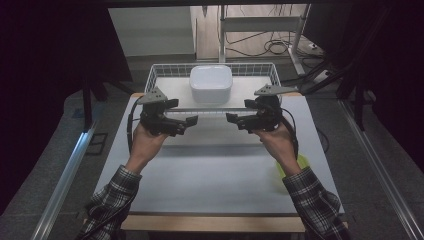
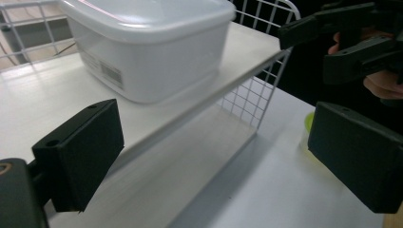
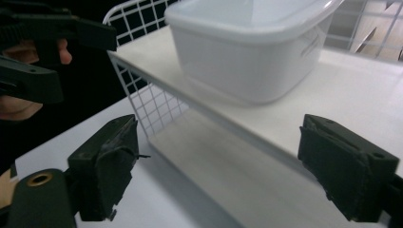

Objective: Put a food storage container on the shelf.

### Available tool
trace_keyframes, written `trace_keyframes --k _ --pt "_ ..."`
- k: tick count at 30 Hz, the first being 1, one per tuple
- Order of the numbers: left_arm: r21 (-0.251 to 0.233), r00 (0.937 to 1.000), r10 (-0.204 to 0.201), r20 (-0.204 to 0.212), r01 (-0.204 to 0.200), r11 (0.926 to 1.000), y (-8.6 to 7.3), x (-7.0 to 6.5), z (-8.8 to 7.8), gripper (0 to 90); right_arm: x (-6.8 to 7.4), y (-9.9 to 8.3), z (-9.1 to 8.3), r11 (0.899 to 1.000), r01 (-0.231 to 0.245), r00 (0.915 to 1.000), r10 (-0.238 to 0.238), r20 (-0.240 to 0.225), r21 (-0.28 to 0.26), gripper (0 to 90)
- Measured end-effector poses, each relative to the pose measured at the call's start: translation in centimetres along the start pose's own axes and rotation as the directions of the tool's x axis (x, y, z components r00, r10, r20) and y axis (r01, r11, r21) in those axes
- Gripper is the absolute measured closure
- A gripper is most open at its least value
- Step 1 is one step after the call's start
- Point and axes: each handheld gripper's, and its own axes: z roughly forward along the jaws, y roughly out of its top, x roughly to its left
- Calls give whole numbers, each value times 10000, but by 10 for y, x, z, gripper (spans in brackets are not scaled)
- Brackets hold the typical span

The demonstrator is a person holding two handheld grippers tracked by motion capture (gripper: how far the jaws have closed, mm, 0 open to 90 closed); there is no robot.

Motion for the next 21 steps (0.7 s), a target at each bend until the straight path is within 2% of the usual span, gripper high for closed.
trace_keyframes --k 2,8,17,21 --pt "83 9997 245 14 -245 9997 -7 -5 -2 38 3 -6 -2 10000 2 10000 -2 -63 18 121" --pt "440 9979 649 59 -651 9969 -22 -18 -6 28 8 -23 -6 9998 192 9995 -189 -240 109 102" --pt "505 9960 886 80 -889 9948 -45 -34 -15 29 15 -48 -17 9982 534 9983 -528 -244 268 60" --pt "311 9966 734 369 -746 9967 -60 -39 -22 37 14 -61 -22 9981 496 9987 -490 -168 357 49"
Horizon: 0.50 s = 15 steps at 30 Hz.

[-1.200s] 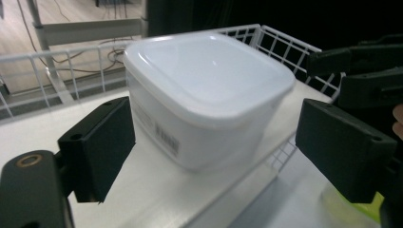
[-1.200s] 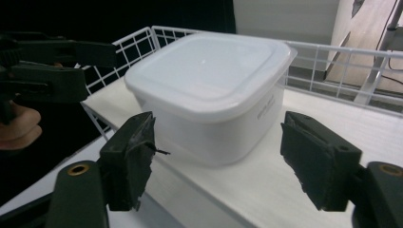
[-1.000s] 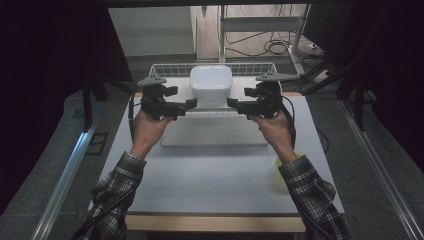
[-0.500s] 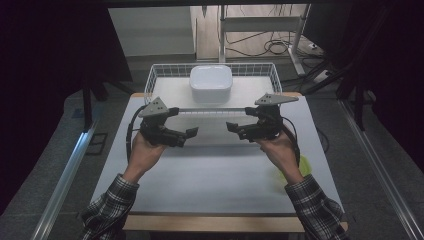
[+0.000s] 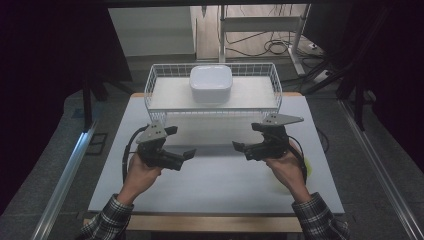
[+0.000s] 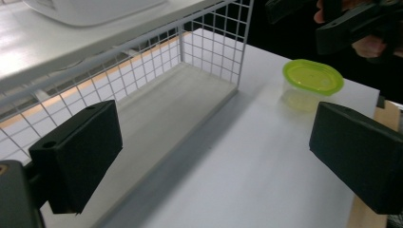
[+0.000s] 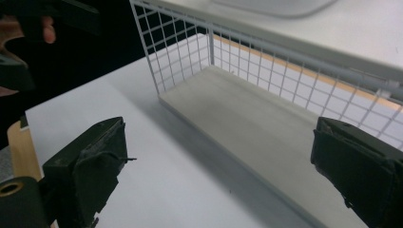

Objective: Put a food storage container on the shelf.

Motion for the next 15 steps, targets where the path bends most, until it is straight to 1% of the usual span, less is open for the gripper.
trace_keyframes --k 2,4,5,7,9,11,12,15 --pt "12 10000 39 -9 -39 10000 -6 -3 -2 39 -1 -7 -4 10000 -3 10000 4 82 -10 42" --pt "131 9995 247 -174 -245 9996 -12 -6 -3 40 -2 -14 -8 10000 -17 9998 18 185 -63 42" --pt "187 9993 284 -262 -279 9994 -15 -7 -4 40 -2 -17 -11 10000 -15 9997 18 262 -92 42" --pt "225 9990 331 -297 -324 9992 -20 -8 -4 41 -3 -23 -15 9999 -23 9995 27 309 -112 42" --pt "248 9992 215 -340 -206 9995 -29 -10 -4 42 -3 -30 -17 10000 19 9996 -16 299 -88 40" --pt "407 9993 128 -353 -114 9991 -37 -10 -3 42 -2 -36 -19 10000 79 9992 -77 396 -46 39" --pt "456 9990 110 -432 -91 9989 -41 -11 -3 42 -1 -39 -20 9999 102 9991 -101 418 -2 39" --pt "652 9991 -19 -435 48 9979 -54 -12 -1 42 0 -48 -21 10000 37 9991 -40 426 83 39"
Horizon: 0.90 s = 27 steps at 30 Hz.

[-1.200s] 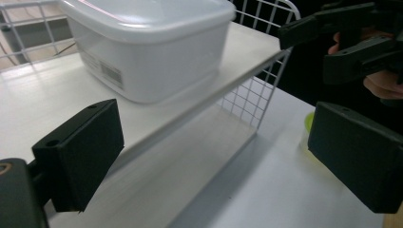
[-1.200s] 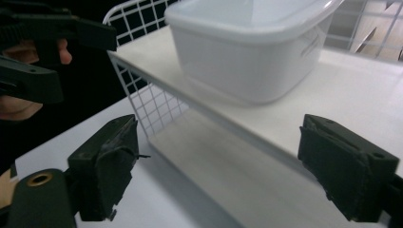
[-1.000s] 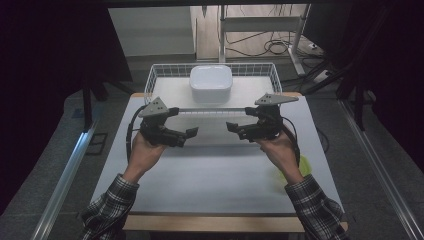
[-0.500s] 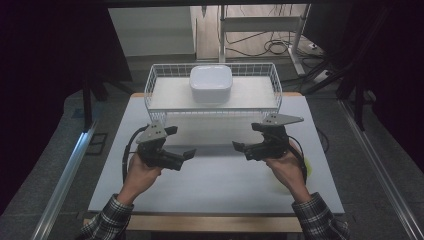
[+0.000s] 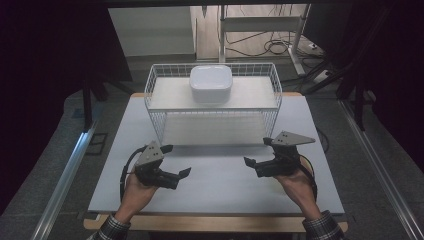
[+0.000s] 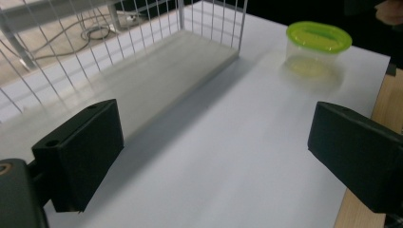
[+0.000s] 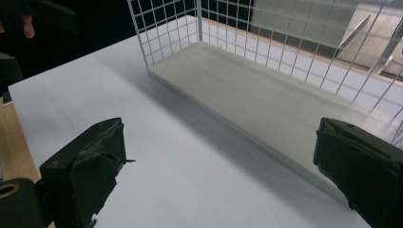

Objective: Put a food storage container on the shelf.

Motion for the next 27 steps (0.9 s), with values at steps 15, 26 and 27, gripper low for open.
trace_keyframes --k 15,26,27 --pt "-15 9988 -393 -305 393 9992 -41 -11 -6 45 15 -38 -1 9989 116 9998 -124 169 457 41" --pt "1033 9998 -81 -170 98 9946 -69 -21 3 24 21 -65 3 9940 324 9993 -344 176 1049 36" --pt "1118 9998 -70 -174 89 9937 -71 -22 3 21 21 -67 4 9932 330 9992 -352 174 1115 35"
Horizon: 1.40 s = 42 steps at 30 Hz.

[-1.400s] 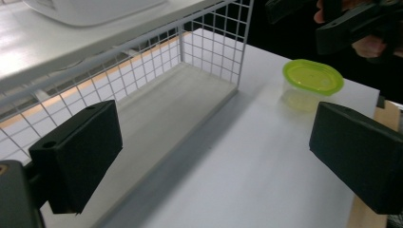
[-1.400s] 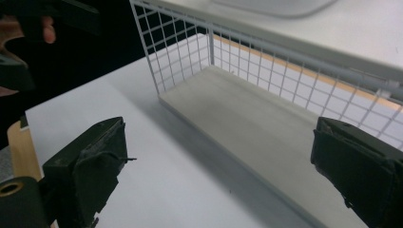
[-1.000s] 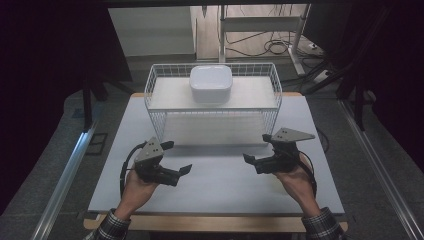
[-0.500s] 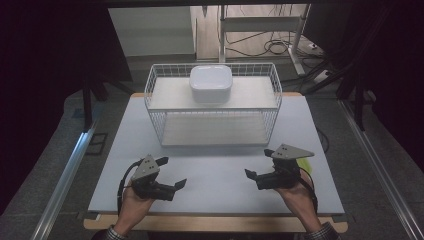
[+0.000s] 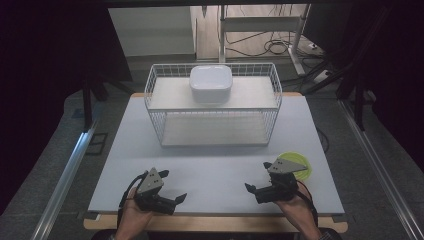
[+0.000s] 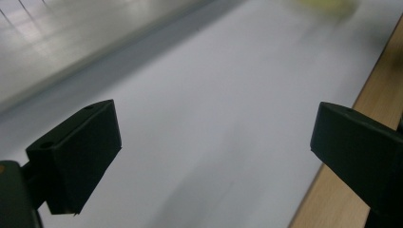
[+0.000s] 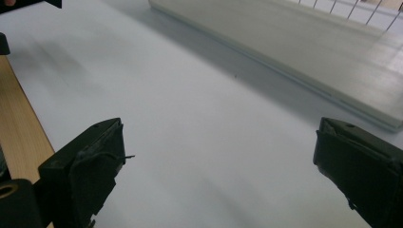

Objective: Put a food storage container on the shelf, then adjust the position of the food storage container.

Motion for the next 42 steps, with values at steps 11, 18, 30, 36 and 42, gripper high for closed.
trace_keyframes --k 11,18,30,36,42 --pt "186 10000 -43 -84 45 9998 -5 1 1 21 -5 -7 5 9993 -210 9992 200 341 314 23" --pt "256 9999 -95 -95 97 9996 -6 3 2 21 -13 -4 -1 9960 -786 9950 757 657 420 107" --pt "397 9999 -120 -76 122 9991 -8 4 4 23 -51 -3 -36 9871 -1600 9691 1568 1906 17 607" --pt "468 9999 -87 -70 90 9989 -8 5 5 28 -74 -9 -55 9914 -1294 9465 1298 2955 -210 840" --pt "515 9999 -65 -91 69 9986 -8 5 5 29 -98 -17 -70 9804 -1926 9118 1948 3614 -425 898"
